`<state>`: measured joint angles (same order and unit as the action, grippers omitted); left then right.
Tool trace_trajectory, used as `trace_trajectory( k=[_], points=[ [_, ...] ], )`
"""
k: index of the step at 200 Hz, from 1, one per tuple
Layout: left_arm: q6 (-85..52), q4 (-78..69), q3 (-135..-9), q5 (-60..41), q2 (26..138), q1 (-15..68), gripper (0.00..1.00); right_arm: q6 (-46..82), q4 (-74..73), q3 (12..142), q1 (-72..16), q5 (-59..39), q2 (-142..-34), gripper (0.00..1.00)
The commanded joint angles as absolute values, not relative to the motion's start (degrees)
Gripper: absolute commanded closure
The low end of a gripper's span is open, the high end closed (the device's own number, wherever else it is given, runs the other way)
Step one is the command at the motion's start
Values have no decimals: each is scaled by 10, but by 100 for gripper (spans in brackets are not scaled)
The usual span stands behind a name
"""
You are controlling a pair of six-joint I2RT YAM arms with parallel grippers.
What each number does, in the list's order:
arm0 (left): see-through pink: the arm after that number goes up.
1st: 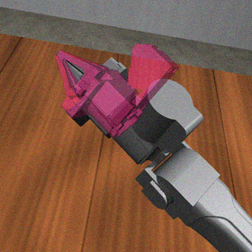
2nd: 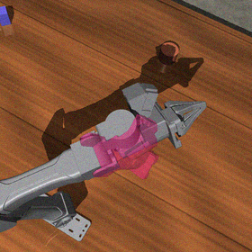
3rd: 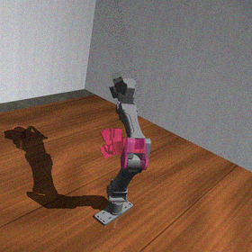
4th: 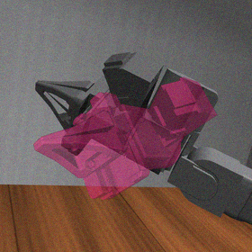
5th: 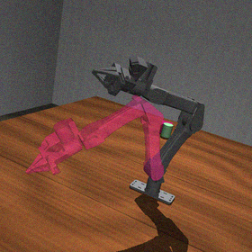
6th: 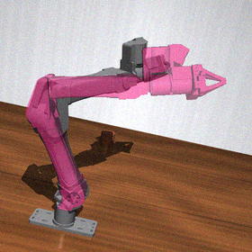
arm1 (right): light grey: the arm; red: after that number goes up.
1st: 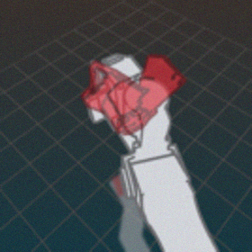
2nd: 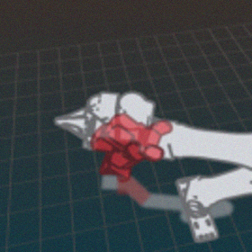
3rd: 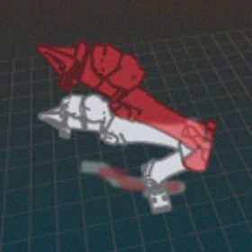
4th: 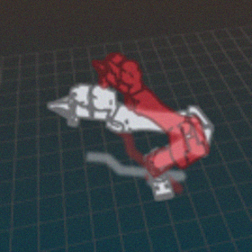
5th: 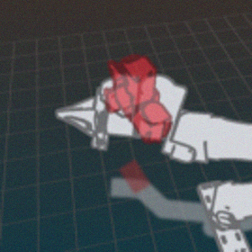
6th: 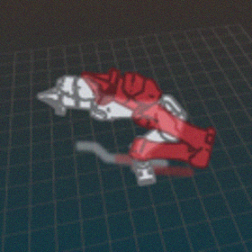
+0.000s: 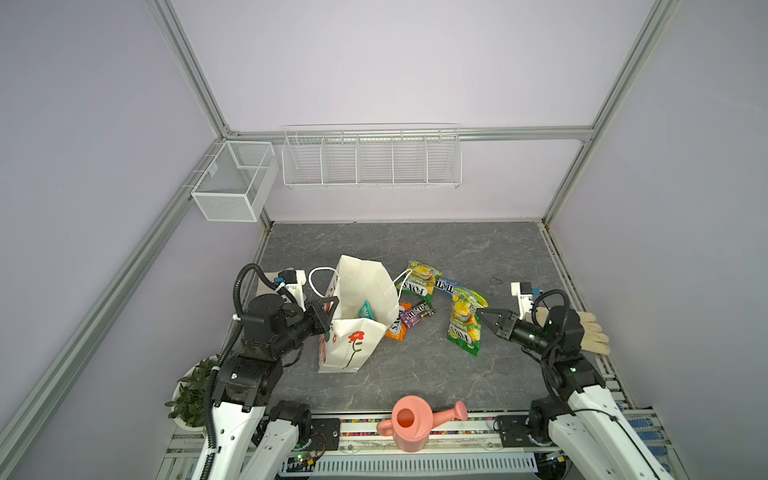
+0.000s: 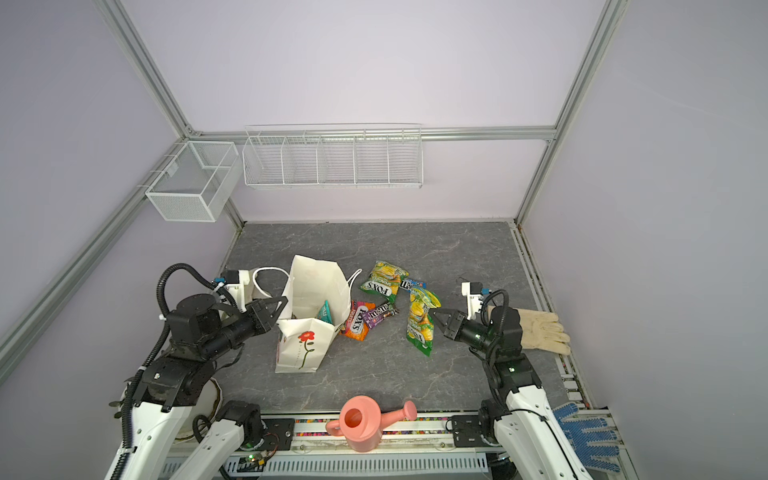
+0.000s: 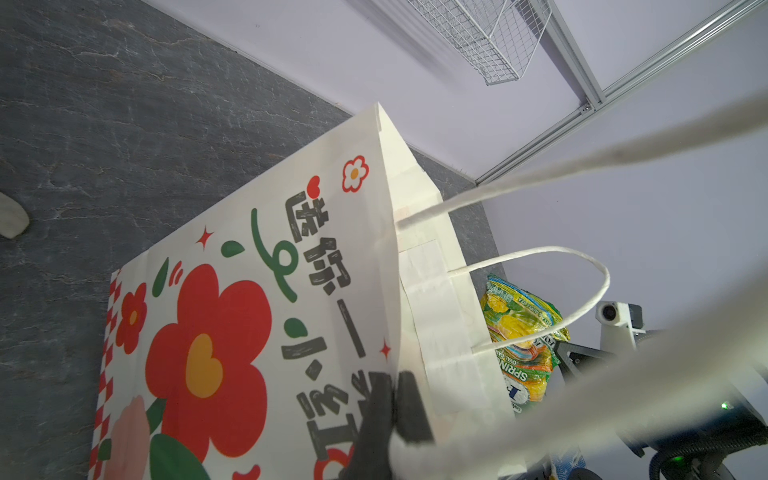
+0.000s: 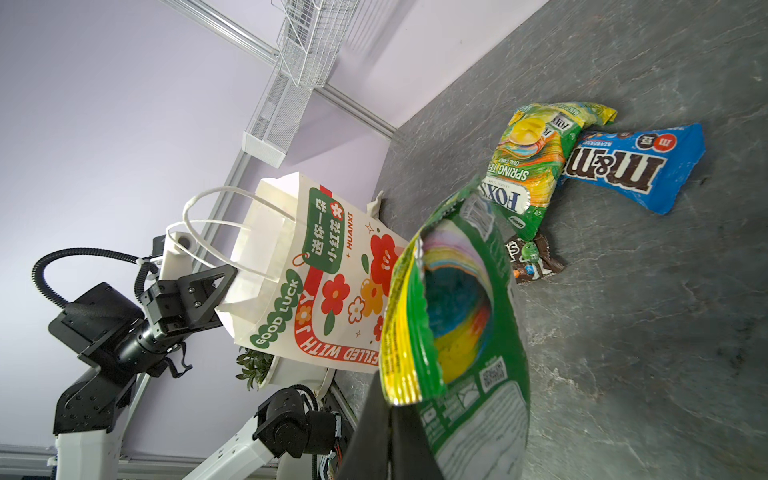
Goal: Place the snacks into the paper bag
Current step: 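Lift the green FOXS bag with the right gripper off the table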
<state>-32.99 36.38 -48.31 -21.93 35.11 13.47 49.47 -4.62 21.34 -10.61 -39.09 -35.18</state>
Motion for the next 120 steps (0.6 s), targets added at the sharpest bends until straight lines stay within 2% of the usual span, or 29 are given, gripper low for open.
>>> trace_trajectory(
  k=[1, 120],
  points=[
    [-336, 341, -474, -224, 345, 138, 100, 514, -116, 231, -114, -404, -355, 94],
    [-336, 342, -473, -223, 344, 138, 100, 559, -243, 229, -159, -408, -384, 94]
  ],
)
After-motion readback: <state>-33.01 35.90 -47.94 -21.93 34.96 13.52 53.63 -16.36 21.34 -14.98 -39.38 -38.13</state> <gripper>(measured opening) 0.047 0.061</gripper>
